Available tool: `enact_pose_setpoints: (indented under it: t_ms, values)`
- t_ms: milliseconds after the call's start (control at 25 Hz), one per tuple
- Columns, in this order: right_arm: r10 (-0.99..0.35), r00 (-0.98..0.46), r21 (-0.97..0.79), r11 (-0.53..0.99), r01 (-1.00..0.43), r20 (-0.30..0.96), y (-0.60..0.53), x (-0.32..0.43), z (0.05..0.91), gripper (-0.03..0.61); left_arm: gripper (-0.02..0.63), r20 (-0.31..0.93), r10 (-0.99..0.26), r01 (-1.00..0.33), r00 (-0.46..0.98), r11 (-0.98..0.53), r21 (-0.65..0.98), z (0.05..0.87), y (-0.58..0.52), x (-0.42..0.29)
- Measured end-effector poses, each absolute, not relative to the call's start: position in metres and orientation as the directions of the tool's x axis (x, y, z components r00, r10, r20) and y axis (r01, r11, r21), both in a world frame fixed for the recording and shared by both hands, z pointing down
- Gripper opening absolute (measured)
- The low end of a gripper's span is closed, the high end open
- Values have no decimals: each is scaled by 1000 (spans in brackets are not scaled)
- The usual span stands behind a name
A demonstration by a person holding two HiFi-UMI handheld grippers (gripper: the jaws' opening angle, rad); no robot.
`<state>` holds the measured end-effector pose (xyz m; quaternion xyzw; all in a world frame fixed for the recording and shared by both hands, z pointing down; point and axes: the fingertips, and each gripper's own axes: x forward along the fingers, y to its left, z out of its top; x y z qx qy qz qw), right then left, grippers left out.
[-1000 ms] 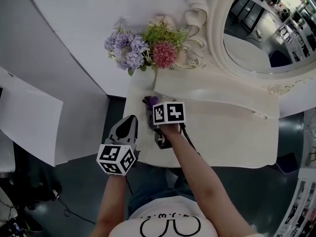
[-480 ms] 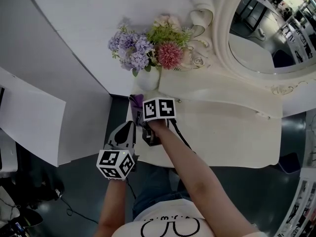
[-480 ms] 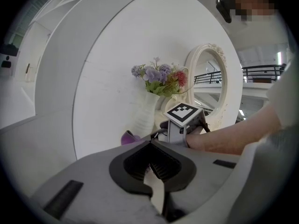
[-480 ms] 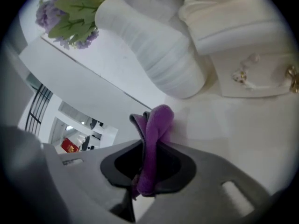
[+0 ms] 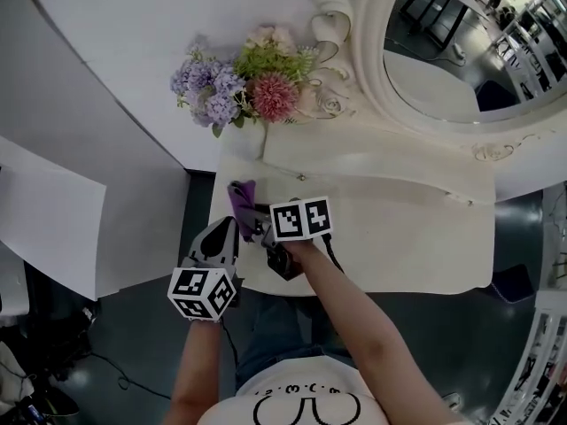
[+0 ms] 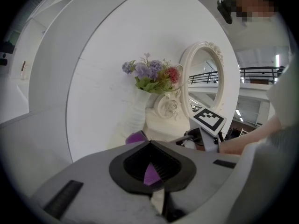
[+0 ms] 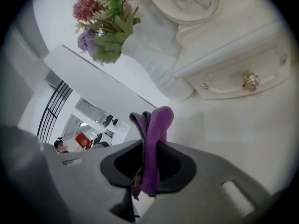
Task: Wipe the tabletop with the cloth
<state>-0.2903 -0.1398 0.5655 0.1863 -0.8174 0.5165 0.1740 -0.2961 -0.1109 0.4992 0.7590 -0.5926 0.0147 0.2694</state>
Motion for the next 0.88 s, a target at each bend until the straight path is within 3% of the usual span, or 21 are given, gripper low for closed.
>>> enact_pose_setpoints:
  t_ms: [200, 880]
  values:
    - [-173, -870, -760, 428, -489, 462, -126, -231, 548, 69, -3, 340, -891, -907, 301, -157, 391, 492, -110, -266]
    - [-446, -790, -750, 320, -579, 420, -88, 33, 521, 69, -3, 325, -831, -869, 452, -328, 370, 471, -101, -80]
